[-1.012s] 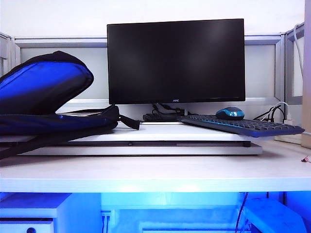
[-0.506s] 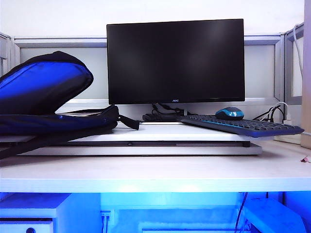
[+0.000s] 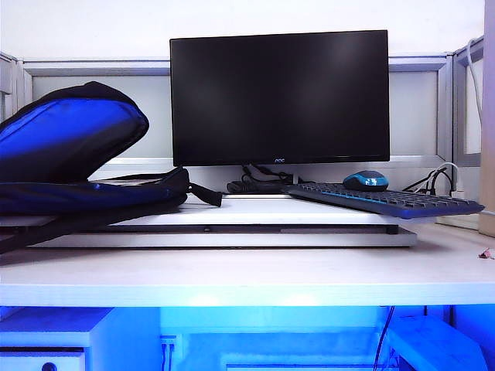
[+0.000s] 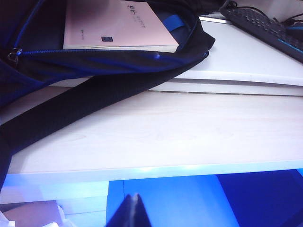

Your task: Pick up the book on the desk and put it into the open backpack.

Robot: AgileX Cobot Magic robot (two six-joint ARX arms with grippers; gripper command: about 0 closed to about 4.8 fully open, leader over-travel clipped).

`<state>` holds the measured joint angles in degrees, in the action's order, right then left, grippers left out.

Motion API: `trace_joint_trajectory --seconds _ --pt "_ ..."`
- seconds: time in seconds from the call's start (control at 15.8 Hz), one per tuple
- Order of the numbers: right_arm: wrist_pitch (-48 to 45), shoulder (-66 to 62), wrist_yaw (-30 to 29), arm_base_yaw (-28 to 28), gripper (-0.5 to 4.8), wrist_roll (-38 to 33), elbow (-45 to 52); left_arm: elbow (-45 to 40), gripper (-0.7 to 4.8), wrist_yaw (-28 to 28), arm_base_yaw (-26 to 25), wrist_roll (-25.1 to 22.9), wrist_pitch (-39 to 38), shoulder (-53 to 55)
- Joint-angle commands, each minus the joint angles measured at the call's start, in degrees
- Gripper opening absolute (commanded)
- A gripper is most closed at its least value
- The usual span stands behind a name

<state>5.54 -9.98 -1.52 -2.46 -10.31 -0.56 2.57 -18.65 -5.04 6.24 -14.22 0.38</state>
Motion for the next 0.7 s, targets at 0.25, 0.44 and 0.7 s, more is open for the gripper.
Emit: trace_joint_trajectory --seconds 0.25,0.44,0.7 --pt "1.5 0.1 0.1 0.0 -0.01 -0.2 0.0 -0.3 -0.06 -0.7 0.0 3.8 -0.4 0.0" --pt "1.5 0.1 0.1 0.0 -0.01 -0.2 0.0 -0.3 -0.06 -0.7 0.0 3.7 -0.4 0.0" --pt "1.5 0.1 0.1 0.0 -0.01 -0.2 0.0 -0.3 -0.05 -0.7 0.0 3.7 -0.4 0.0"
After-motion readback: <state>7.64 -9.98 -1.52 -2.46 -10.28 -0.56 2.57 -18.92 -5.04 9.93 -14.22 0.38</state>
